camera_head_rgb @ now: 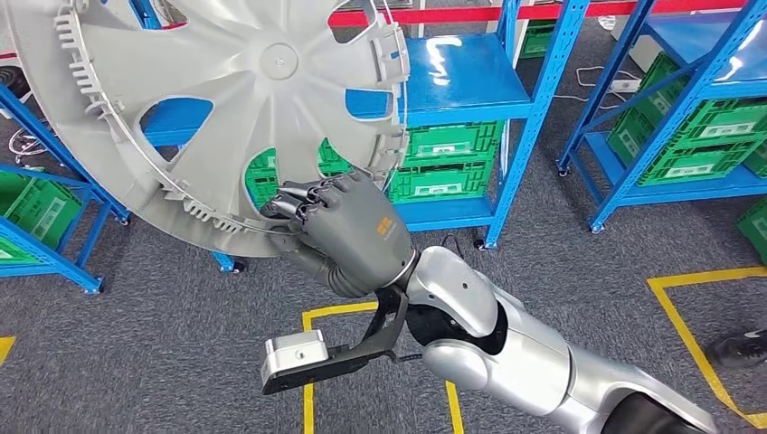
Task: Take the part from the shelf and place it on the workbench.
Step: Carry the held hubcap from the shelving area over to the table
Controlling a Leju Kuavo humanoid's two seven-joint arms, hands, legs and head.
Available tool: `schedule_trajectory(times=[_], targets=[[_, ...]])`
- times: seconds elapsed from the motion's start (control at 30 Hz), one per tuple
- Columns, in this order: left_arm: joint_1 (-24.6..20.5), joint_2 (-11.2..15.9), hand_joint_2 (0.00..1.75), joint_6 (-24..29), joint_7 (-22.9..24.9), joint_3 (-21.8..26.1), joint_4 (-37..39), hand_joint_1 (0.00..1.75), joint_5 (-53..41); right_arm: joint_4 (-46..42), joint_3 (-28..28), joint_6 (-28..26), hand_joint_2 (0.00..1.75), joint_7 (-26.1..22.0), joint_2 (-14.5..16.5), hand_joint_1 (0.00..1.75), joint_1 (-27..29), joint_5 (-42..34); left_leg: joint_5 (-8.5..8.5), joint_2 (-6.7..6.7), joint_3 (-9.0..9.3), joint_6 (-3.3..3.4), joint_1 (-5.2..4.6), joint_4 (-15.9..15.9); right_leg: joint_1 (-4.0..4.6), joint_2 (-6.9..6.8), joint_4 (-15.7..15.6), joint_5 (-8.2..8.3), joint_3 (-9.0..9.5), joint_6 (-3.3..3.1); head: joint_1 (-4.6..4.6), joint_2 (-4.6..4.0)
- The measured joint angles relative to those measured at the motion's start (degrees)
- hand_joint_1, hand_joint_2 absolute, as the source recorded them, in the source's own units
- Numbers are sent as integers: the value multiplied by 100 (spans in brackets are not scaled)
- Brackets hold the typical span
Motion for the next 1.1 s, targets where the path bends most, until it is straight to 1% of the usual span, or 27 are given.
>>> schedule_trajectory(times=[0.07,0.1,0.17,0.2,0.23,0.27,0.33,0.37,0.4,0.43,0.47,0.5,0.53,0.57,0.6,0.63,0.7,0.73,0.77,0.83,0.87,0.9,0.93,0.97,1.0,1.07,1.1], targets=[[-18,11,175,-8,-12,-4,-18,0,-15,0,2,1,175,19,13,175,-3,25,-165,-25,547,69,-21,-788,7,-9,13,123,-91,66,7,0],[-27,15,175,-13,-17,-7,-25,0,-23,0,3,1,175,28,20,175,-5,32,-256,-39,667,121,-42,-1016,7,-16,-4,188,-107,104,6,0],[-34,19,175,-25,-20,-13,-26,0,-37,3,7,8,175,37,27,175,-8,42,-193,-36,618,247,-61,-1096,-5,-22,-51,299,-124,186,3,0],[-32,20,175,-32,-17,-15,-26,0,-40,5,9,16,175,42,27,175,-16,45,-131,-23,569,305,-59,-1099,-14,-16,-24,250,-155,216,3,0],[-28,23,175,-39,-17,-17,-25,0,-43,9,12,28,175,49,28,175,-33,40,-57,-7,512,361,-51,-1107,-19,-9,104,73,-211,240,7,0],[-24,26,175,-45,-21,-18,-25,0,-43,15,17,43,175,63,28,175,-62,31,24,8,438,402,-47,-1112,-27,-2,349,-216,-290,253,9,0],[-21,39,175,-49,-35,-19,-26,0,-44,34,32,76,175,94,30,175,-135,-8,187,16,250,443,-59,-1100,-26,6,1089,-835,-456,268,17,0],[-17,43,175,-48,-42,-19,-27,0,-44,46,39,91,175,105,31,175,-160,-29,267,16,141,446,-67,-1091,-25,6,1431,-975,-492,270,20,0],[-12,44,175,-48,-45,-19,-27,0,-44,60,47,101,175,113,34,175,-176,-52,343,16,30,445,-73,-1077,-21,6,1646,-966,-465,265,20,0],[-7,44,175,-48,-46,-19,-27,0,-44,74,54,107,175,120,41,175,-188,-75,415,16,-80,438,-78,-1060,-15,6,1685,-845,-354,251,20,0],[-3,44,175,-47,-45,-19,-27,0,-44,88,61,110,175,130,55,175,-206,-96,482,16,-186,427,-81,-1037,-4,6,1516,-689,-138,225,20,0],[-1,43,175,-47,-43,-19,-28,0,-44,99,66,111,175,141,74,175,-233,-118,544,16,-280,413,-82,-1009,15,6,1176,-609,170,185,20,0],[0,39,175,-47,-41,-19,-31,0,-44,107,69,112,175,149,99,175,-264,-139,599,16,-359,391,-90,-981,39,5,726,-637,508,141,19,0],[1,37,175,-46,-39,-19,-33,0,-43,113,71,113,175,155,124,175,-295,-160,655,16,-411,363,-95,-964,60,4,336,-725,781,108,16,0],[1,37,175,-46,-38,-19,-34,0,-41,120,76,113,175,155,146,175,-325,-175,712,18,-439,329,-95,-964,81,5,64,-821,946,82,17,0],[3,38,175,-45,-39,-19,-35,0,-36,130,84,113,175,152,162,175,-349,-185,774,19,-452,292,-93,-984,97,5,-73,-859,999,62,17,0],[10,57,175,-40,-39,-19,-31,0,-24,157,97,111,175,147,174,175,-393,-201,866,10,-473,220,-82,-1035,85,-6,-110,-752,932,6,23,0],[16,61,175,-38,-40,-19,-29,0,-15,173,102,109,175,151,182,175,-410,-213,781,-2,-517,185,-81,-991,68,-16,-126,-675,878,-31,20,0],[22,64,175,-35,-40,-19,-27,0,-9,189,107,104,175,155,192,175,-424,-226,585,-12,-584,152,-77,-843,49,-25,-140,-592,806,-64,17,0],[28,61,175,-34,-42,-19,-27,0,2,220,127,85,175,162,213,175,-422,-245,-4,-20,-748,96,-58,-228,40,-29,-139,-437,625,-97,10,0],[27,63,175,-34,-44,-19,-27,0,4,231,141,73,175,162,216,175,-402,-245,-192,-19,-795,77,-49,130,42,-28,-133,-360,526,-98,10,0],[26,66,175,-34,-48,-19,-27,0,4,239,158,60,175,161,217,175,-376,-244,-231,-18,-789,64,-44,394,43,-28,-127,-283,422,-91,10,0],[25,67,175,-34,-52,-19,-27,0,4,246,174,47,175,159,217,175,-351,-242,-143,-18,-711,59,-42,507,42,-28,-118,-205,316,-81,9,0],[23,67,175,-34,-56,-19,-27,0,4,251,185,38,175,156,217,175,-334,-239,10,-18,-543,63,-41,431,41,-28,-109,-131,213,-67,10,0],[19,68,175,-34,-58,-19,-30,0,4,255,192,30,175,154,217,175,-326,-238,118,-20,-276,75,-40,171,39,-28,-98,-59,120,-50,9,0],[1,69,175,-34,-61,-19,-43,0,4,260,195,20,175,144,217,175,-321,-237,7,-35,351,128,-59,-624,51,-30,-81,66,-11,-1,14,0],[-5,69,175,-34,-64,-19,-49,0,4,265,196,13,175,130,216,175,-317,-236,-98,-44,545,165,-76,-941,53,-36,-85,130,-41,29,18,0]])
